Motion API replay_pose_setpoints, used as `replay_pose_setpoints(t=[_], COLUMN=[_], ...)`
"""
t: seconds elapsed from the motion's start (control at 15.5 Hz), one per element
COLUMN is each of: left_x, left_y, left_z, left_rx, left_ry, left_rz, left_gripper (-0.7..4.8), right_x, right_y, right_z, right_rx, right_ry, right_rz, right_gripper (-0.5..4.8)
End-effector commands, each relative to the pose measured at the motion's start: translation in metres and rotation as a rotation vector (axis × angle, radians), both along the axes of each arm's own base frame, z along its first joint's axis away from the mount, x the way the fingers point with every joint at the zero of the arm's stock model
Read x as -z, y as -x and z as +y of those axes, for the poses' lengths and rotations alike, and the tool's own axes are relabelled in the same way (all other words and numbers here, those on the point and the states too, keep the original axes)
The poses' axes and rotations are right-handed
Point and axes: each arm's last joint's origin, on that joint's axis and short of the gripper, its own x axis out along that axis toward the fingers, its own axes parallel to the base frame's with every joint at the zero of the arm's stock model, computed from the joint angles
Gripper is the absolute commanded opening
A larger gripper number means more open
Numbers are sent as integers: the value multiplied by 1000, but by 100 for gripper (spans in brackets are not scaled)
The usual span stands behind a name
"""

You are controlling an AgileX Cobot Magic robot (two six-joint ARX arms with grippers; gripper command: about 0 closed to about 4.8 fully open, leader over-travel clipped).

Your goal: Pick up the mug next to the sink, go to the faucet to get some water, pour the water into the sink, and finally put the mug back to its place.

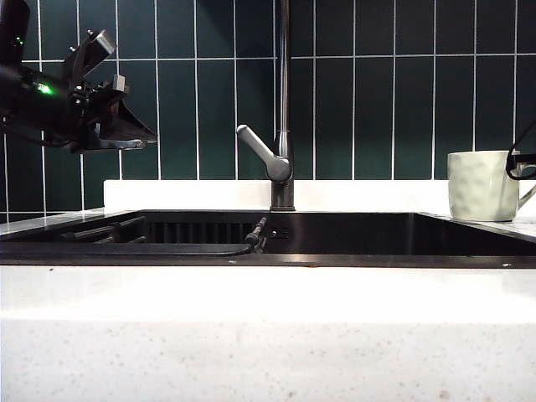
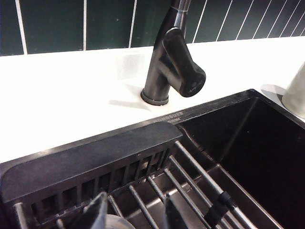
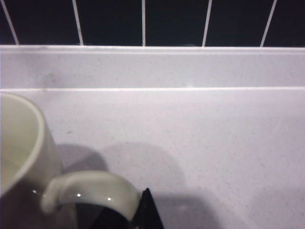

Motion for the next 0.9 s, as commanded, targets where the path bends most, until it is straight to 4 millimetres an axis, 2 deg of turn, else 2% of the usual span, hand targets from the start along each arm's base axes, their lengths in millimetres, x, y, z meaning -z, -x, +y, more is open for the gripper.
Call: replay_pose_setpoints(t=[0.06, 0.19, 0.39, 0.52, 0.65, 0.71, 0.9], left_x=[-4, -9, -27, -34, -35, -33, -31], left_y=[0, -2, -9, -15, -25, -34, -43], left_z=[0, -1, -2, -2, -4, -6, -11], left_rx=[8, 15, 34, 35, 92, 104, 115], left_ry=[3, 6, 12, 13, 23, 23, 23], left_rz=[-24, -45, -96, -112, -89, -53, -42], left_gripper=[147, 147, 148, 149, 149, 149, 149], right_x=[-16, -32, -58, -69, -80, -88, -100], right_y=[1, 6, 14, 17, 17, 14, 11], right_z=[2, 3, 8, 14, 26, 39, 66], right_rx=[-30, -30, -76, -118, -218, -308, -458], right_ry=[19, 13, -32, -115, -169, -175, -178], right_rz=[-76, -124, -205, -241, -267, -280, -302], right_gripper=[-1, -1, -1, -1, -1, -1, -1])
